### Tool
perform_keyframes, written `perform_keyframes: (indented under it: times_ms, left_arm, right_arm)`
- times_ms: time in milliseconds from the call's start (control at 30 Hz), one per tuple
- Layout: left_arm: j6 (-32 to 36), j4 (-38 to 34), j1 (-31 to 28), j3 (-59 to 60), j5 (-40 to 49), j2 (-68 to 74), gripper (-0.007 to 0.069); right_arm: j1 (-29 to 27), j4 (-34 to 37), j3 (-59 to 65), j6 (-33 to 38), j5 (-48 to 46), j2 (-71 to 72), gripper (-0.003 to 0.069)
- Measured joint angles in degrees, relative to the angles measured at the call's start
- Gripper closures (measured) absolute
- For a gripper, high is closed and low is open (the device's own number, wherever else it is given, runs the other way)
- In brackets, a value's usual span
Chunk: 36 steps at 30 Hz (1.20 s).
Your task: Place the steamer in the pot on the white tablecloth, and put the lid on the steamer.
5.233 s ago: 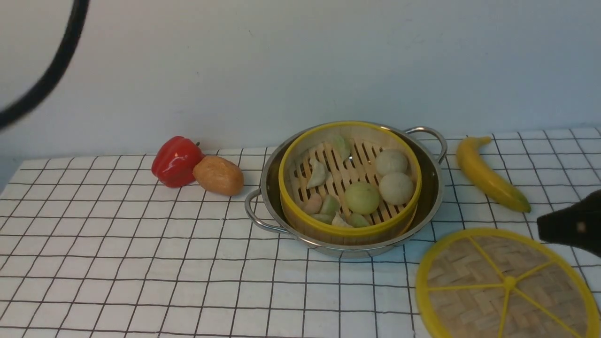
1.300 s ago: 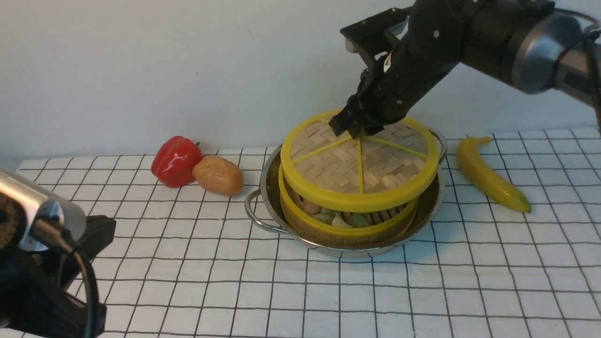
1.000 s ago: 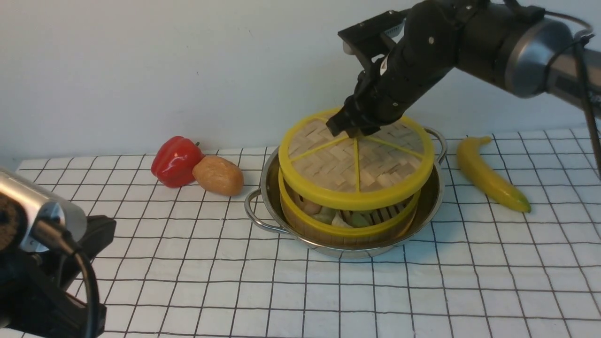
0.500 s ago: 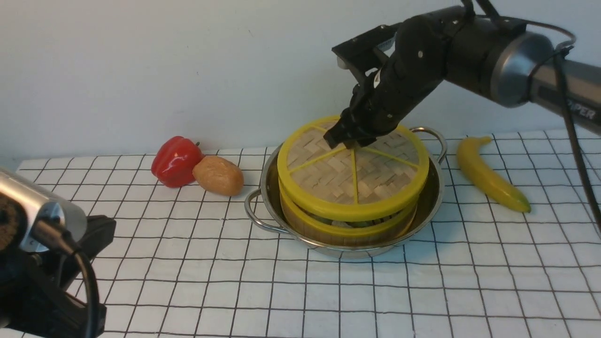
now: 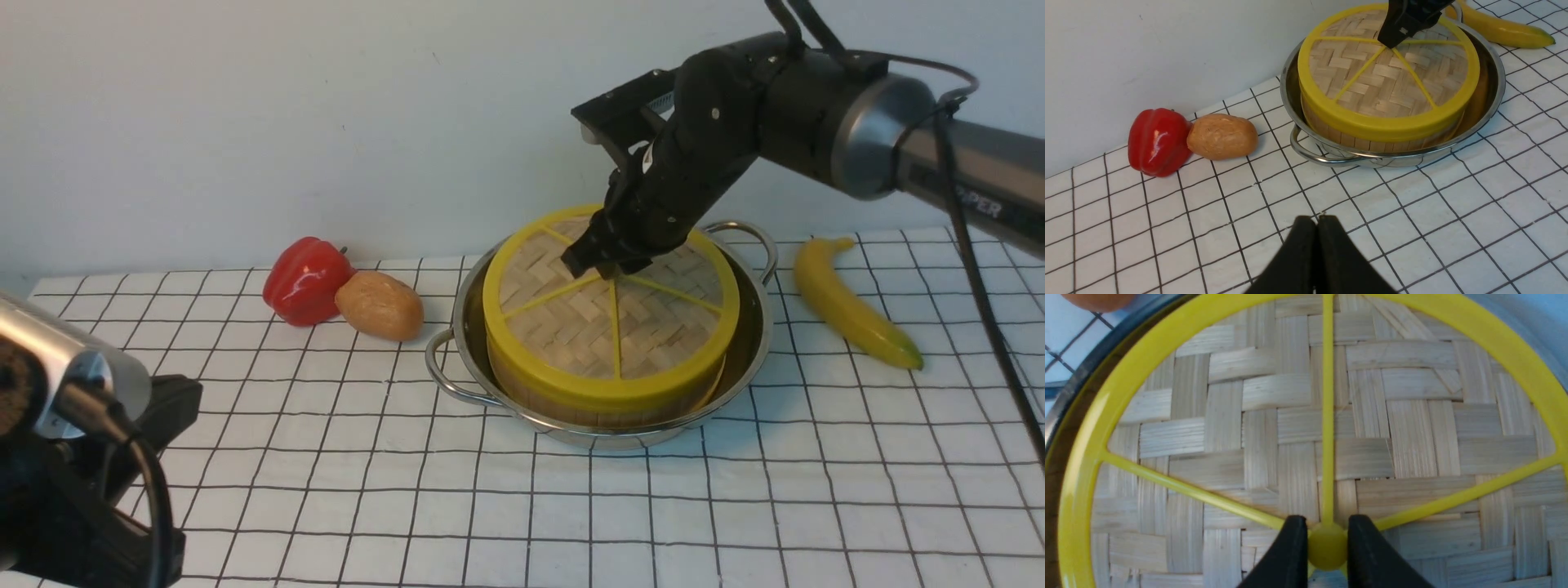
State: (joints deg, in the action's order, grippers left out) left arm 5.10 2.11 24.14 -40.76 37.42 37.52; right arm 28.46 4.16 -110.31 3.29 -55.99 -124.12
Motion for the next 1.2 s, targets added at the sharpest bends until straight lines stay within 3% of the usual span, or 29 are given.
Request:
perform_keyframes:
  times_ms: [333,400,700,833,933,1000,1133,1167,1200]
  left_arm:
    - [0.0,0.0,0.0,0.0,0.0,0.0,0.0632]
    - [0.0,0.0,0.0,0.0,0.0,0.0,0.0632]
    - [0.0,0.0,0.0,0.0,0.0,0.0,0.0633]
    - [0.0,0.0,0.0,0.0,0.0,0.0,0.0633]
    - [0.0,0.0,0.0,0.0,0.0,0.0,0.0633]
    - [0.0,0.0,0.0,0.0,0.0,0.0,0.0633]
    - [0.0,0.0,0.0,0.0,0.0,0.0,0.0633]
    - [0.0,0.0,0.0,0.0,0.0,0.0,0.0633]
    - [0.0,0.0,0.0,0.0,0.0,0.0,0.0633]
  right_arm:
    - [0.0,0.0,0.0,-0.7,-0.2,0.0,0.0519]
    - [0.0,0.2,0.0,-0.8,-0.8,0.0,0.0481]
    - [0.0,0.7,-5.8,-2.7,-9.4,0.0,0.0051]
    - [0.0,1.6,-12.4,-3.3,-13.4,0.1,0.0004]
    - [0.0,1.7,-15.5,-3.3,-13.9,0.4,0.0022]
    - [0.0,1.3,-18.4,-3.3,-14.0,2.1,0.0081]
    - [0.0,-1.1,-19.7,-3.0,-14.2,8.5,0.0298]
    - [0.0,-2.4,-19.9,-3.0,-14.2,10.3,0.0368]
    - [0.0,-3.7,-20.0,-2.9,-14.3,13.0,0.0487]
